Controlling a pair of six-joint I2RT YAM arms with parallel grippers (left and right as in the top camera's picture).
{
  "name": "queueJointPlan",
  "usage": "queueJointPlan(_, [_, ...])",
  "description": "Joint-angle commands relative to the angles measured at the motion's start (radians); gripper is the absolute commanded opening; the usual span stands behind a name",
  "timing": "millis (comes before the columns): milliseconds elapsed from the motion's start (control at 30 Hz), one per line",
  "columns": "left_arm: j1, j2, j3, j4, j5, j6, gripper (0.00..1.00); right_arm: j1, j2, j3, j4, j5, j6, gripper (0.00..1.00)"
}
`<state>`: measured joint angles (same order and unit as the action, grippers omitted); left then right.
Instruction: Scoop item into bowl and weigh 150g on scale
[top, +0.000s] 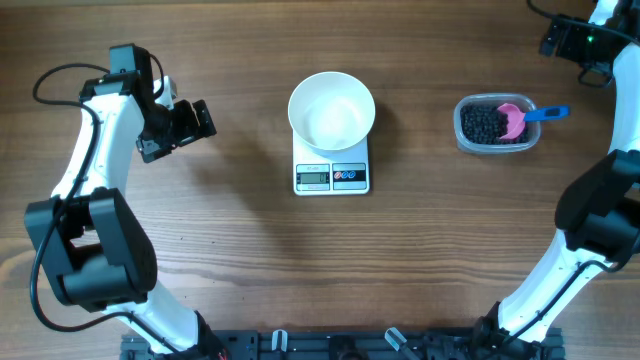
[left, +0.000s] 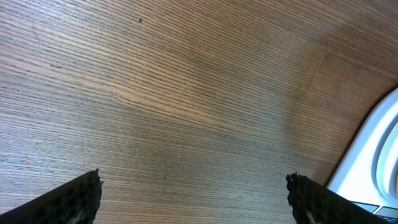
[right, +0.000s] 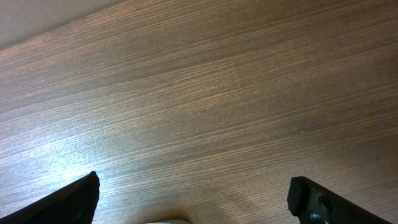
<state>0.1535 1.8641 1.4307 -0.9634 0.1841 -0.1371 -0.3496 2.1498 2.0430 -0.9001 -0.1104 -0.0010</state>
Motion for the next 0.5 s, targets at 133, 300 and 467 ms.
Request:
queueJointPlan(133, [0.003,-0.030,-0.004,0.003,0.001,-0.005,1.00,0.005,0.019,0.019,0.002,0.010,0.008,1.00])
queueJointPlan(300, [0.003,-0.029,-0.004,0.003,0.001,-0.005,1.00,0.005,0.019,0.019,0.002,0.010,0.008,1.00])
queueJointPlan(467, [0.003,-0.030,-0.004,0.003,0.001,-0.005,1.00,0.005,0.019,0.019,0.003,0.010,0.008,1.00])
